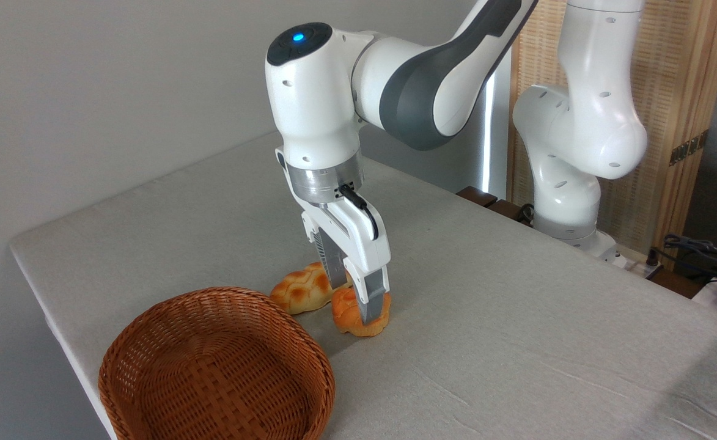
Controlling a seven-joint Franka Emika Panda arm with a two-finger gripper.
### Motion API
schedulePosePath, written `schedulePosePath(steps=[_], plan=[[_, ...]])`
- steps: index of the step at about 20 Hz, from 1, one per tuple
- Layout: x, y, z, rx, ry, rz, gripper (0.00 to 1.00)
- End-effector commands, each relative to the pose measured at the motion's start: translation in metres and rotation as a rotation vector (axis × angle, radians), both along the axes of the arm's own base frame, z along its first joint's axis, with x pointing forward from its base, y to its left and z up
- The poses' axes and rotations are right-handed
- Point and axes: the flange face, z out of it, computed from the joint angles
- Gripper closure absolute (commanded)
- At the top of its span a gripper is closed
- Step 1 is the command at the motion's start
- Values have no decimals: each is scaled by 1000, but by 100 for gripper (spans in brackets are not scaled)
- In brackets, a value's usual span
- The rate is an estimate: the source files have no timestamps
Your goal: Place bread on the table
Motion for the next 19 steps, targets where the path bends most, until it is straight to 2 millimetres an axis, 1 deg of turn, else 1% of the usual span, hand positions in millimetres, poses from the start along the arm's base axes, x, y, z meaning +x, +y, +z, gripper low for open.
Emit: schedulePosePath(steps=[1, 3, 4, 5, 6, 8, 9, 12, 14, 16, 19], plan=[[18, -1, 47, -9, -98, -7, 0], [28, -7, 81, -45, -158, 15, 0], [32, -13, 94, -56, -184, 22, 0], [35, -15, 105, -59, -206, 38, 0], [40, -17, 109, -58, -217, 52, 0], [51, -31, 104, -39, -205, 39, 0], [52, -31, 99, -33, -192, 52, 0], [58, -33, 95, -27, -184, 98, 0], [64, -34, 97, -26, -189, 114, 0], [69, -34, 101, -29, -192, 172, 0], [69, -33, 100, -28, -190, 182, 0]])
